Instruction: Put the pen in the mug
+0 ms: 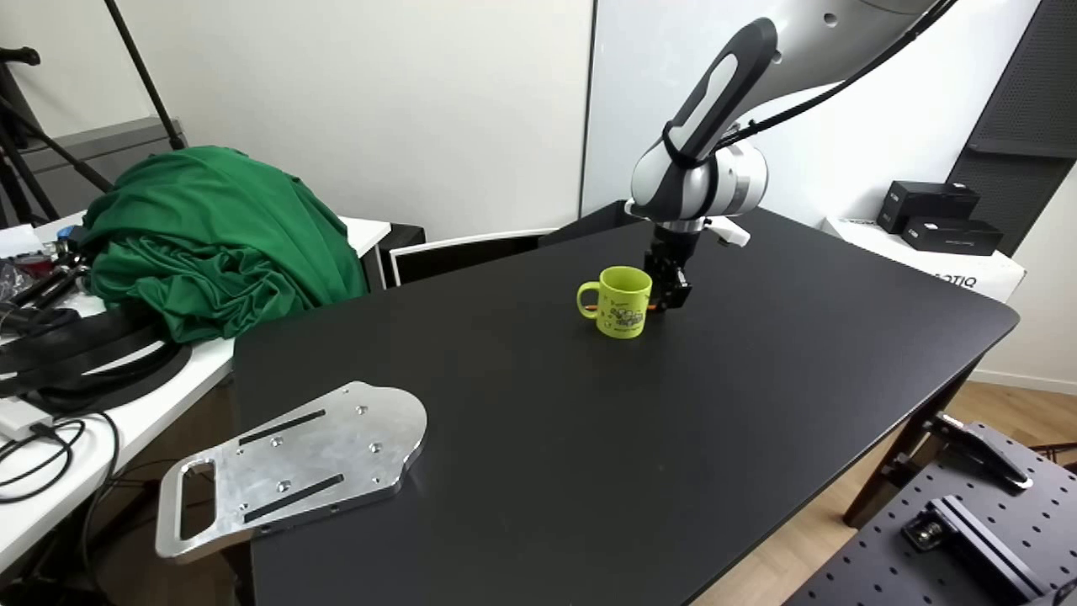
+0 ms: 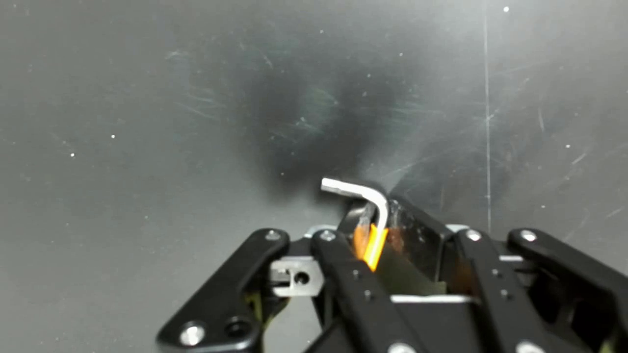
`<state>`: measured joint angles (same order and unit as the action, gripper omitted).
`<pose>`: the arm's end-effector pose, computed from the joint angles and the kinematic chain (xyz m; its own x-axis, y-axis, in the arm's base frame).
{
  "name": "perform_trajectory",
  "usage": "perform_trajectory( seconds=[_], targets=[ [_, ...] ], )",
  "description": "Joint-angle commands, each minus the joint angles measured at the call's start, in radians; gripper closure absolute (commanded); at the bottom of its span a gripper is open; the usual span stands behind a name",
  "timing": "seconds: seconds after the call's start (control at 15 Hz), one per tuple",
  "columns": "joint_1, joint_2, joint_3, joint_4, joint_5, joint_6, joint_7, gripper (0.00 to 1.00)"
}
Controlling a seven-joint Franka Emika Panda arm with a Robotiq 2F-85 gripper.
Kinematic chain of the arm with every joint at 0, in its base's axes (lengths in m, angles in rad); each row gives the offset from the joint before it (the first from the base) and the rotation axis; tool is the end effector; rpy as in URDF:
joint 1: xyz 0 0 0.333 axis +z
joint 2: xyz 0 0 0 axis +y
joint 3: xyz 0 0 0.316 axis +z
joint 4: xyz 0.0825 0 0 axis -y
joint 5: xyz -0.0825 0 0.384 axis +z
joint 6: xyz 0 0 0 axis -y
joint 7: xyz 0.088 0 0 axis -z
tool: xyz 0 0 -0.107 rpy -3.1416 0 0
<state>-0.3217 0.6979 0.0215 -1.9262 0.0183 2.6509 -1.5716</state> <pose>0.5909 -0.1837 0.1247 0.3148 0.9489 0.0228 0.9486 -0.3153 0.0266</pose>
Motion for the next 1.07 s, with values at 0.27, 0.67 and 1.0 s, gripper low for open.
perform_trajectory(
  seconds=[0.27, 0.67, 1.0],
  targets=[
    [0.067, -0.015, -0.089, 0.069, -0.087, -0.11, 0.151, 0.95],
    [0.155, -0.06, -0.171, 0.173, -0.286, -0.307, 0.254, 0.95],
    [0.227, -0.108, -0.197, 0.23, -0.48, -0.425, 0.298, 0.95]
  ],
)
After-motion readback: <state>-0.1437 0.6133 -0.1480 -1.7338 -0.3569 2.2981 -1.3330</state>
